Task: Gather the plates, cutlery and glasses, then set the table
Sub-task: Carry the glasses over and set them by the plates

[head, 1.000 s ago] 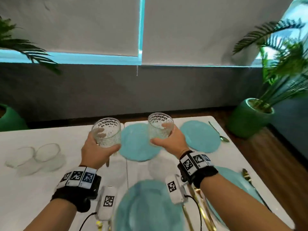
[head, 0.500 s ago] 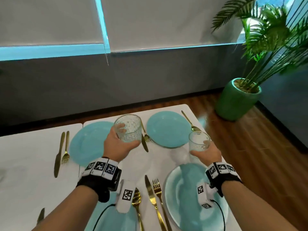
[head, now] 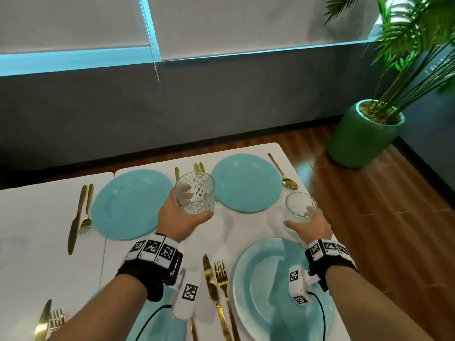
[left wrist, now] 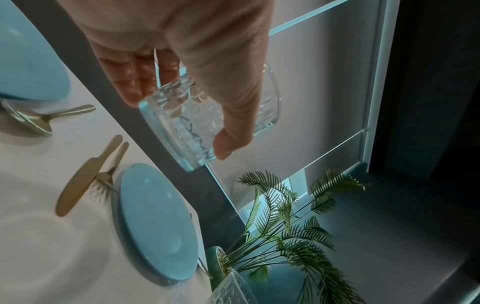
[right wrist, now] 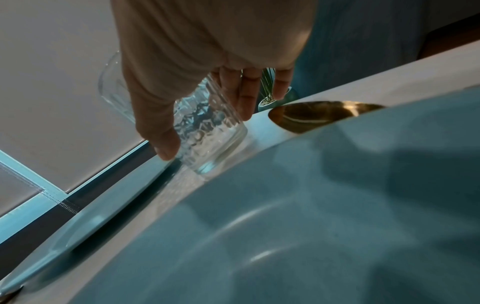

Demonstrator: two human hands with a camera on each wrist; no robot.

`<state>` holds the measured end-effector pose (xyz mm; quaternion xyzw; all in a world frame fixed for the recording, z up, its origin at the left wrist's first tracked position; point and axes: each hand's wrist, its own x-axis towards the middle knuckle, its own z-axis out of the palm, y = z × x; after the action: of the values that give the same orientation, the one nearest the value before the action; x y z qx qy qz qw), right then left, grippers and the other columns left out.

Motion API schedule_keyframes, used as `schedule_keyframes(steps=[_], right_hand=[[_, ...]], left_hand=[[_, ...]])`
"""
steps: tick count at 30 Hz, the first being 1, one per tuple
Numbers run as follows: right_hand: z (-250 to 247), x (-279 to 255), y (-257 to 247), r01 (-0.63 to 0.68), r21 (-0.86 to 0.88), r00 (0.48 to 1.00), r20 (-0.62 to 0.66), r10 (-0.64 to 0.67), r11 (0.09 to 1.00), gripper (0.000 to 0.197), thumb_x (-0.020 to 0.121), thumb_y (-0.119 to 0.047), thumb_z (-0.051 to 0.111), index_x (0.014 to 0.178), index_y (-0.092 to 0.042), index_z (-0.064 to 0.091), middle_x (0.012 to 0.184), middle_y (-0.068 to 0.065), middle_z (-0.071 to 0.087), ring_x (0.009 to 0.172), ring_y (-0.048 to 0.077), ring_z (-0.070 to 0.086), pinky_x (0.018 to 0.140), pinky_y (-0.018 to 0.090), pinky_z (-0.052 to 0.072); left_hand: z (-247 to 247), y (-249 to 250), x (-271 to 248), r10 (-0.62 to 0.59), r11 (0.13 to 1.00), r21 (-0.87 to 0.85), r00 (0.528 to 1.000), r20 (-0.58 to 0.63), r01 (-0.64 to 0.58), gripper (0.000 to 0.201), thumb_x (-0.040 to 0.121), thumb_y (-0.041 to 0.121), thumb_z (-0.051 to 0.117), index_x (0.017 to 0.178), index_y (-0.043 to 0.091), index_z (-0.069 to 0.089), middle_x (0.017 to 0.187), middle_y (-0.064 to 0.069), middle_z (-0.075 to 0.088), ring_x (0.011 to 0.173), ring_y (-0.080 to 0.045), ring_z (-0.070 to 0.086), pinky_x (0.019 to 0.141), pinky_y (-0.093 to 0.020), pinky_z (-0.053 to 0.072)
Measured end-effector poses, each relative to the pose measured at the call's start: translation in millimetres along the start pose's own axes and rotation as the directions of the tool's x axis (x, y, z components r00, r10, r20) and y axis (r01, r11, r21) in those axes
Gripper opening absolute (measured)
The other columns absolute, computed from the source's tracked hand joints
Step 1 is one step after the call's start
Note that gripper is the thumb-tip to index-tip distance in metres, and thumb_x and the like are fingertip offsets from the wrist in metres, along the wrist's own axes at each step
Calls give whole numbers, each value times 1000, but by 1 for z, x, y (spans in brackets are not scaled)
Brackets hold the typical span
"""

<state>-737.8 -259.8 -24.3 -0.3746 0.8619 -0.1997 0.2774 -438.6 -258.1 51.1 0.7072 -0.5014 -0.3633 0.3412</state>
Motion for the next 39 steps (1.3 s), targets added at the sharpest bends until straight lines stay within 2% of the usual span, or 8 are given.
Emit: schedule_keyframes(steps=[15, 19, 21, 24, 27, 31, 35, 39], right_hand=[[-4, 8, 12, -57, 45, 998, 8, 57, 997, 100, 54, -40, 88, 137, -15, 37, 135, 18, 48, 126, 36, 44, 107, 46, 38], [-17, -5, 8, -78, 96, 997, 7, 77, 992, 121, 57, -19, 88, 150, -17, 10, 147, 20, 30, 136, 39, 31, 112, 51, 31], [-30, -20, 1, 15, 97, 997, -81, -7, 995, 120, 64, -10, 82, 151, -12, 0, 151, 18, 26, 140, 36, 22, 115, 49, 24], [-46, -54, -20, 327, 69, 929, -209, -307, 943, 105, 69, -11, 77, 150, -9, 11, 145, 13, 37, 133, 28, 28, 111, 40, 27], [-40, -90, -52, 501, 245, 848, 52, -527, 830, 81, 75, -21, 78, 143, -18, 34, 129, 4, 52, 113, 15, 44, 93, 26, 36], [-9, -111, -86, 331, 427, 718, 465, -518, 842, 80, 74, -26, 78, 141, -22, 36, 125, -6, 52, 115, 12, 51, 100, 32, 45], [15, -111, -91, 257, 455, 724, 494, -482, 852, 78, 64, -8, 84, 131, -15, 46, 113, -2, 60, 99, 10, 60, 93, 27, 51], [35, -107, -86, 245, 413, 777, 458, -433, 877, 75, 60, -10, 87, 125, -13, 50, 113, 0, 61, 102, 14, 58, 84, 20, 48]], left_hand=[[7, -5, -15, -10, 1000, -15, 999, 30, 10, 84, 61, 21, 87, 133, 18, 43, 125, -3, 57, 101, -12, 48, 89, -24, 40], [11, -5, -18, -10, 998, -57, 999, 48, 12, 82, 61, 17, 87, 131, 16, 44, 114, 2, 54, 101, -12, 49, 86, -23, 39], [14, -6, -20, -16, 997, -77, 998, 64, 21, 80, 61, 17, 87, 129, 16, 45, 111, 2, 53, 101, -14, 51, 85, -24, 41], [20, -12, -21, -38, 994, -100, 991, 130, 52, 74, 60, 18, 87, 121, 23, 45, 114, -2, 56, 106, -21, 57, 90, -31, 49], [27, -10, -25, -28, 997, -64, 982, 189, 41, 69, 60, 24, 86, 115, 26, 45, 111, -2, 61, 103, -20, 61, 84, -27, 51], [32, -6, -33, 37, 999, -30, 964, 264, -30, 65, 63, 26, 85, 117, 25, 48, 100, 9, 62, 87, -1, 61, 64, -5, 44], [27, -10, -37, 64, 998, -6, 956, 285, -65, 81, 52, 30, 82, 124, 25, 46, 104, 8, 62, 92, -3, 61, 67, -5, 43], [19, -21, -34, 20, 999, 29, 940, 340, -32, 100, 56, 24, 89, 139, 27, 33, 125, 3, 55, 109, -10, 56, 86, -28, 54]])
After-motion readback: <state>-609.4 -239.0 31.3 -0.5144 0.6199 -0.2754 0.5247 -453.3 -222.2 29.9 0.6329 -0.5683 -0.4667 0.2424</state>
